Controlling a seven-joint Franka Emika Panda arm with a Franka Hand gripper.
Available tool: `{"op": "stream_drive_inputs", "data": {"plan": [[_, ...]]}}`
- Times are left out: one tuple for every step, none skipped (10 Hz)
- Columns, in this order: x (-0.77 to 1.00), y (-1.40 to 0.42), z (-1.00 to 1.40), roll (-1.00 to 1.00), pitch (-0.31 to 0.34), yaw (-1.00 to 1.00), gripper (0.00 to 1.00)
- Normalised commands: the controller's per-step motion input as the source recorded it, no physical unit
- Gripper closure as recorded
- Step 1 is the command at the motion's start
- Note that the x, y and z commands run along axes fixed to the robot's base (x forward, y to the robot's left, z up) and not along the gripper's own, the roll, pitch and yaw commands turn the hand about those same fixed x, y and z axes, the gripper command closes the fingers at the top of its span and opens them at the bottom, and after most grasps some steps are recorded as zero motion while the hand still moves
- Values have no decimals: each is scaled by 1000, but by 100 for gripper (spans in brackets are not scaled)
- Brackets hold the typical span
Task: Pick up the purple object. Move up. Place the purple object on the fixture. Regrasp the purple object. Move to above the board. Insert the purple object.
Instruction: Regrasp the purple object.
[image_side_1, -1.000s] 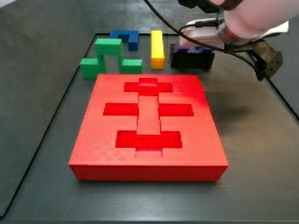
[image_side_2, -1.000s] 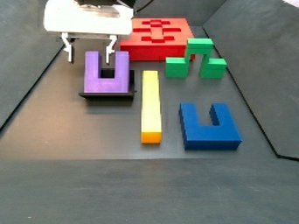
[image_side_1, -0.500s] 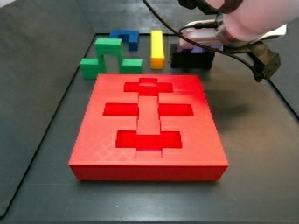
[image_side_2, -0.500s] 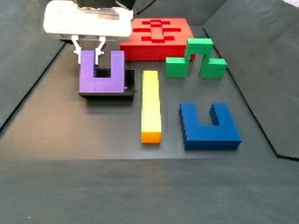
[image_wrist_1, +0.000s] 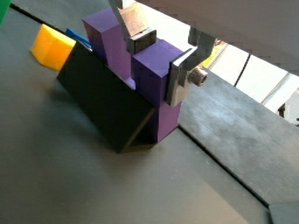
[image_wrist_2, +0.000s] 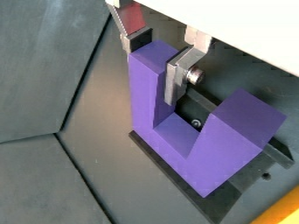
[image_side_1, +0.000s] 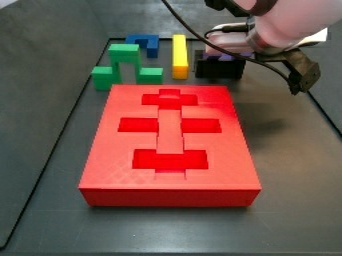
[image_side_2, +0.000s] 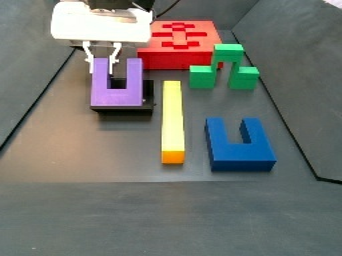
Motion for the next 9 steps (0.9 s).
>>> {"op": "stream_drive_inputs", "data": {"plan": [[0,0,0,0,0,0,100],[0,0,0,0,0,0,100],[0,0,0,0,0,0,100],[0,0,0,0,0,0,100],[0,0,0,0,0,0,100],[0,0,0,0,0,0,100],[0,0,0,0,0,0,100],[0,0,0,0,0,0,100],[0,0,0,0,0,0,100]]}}
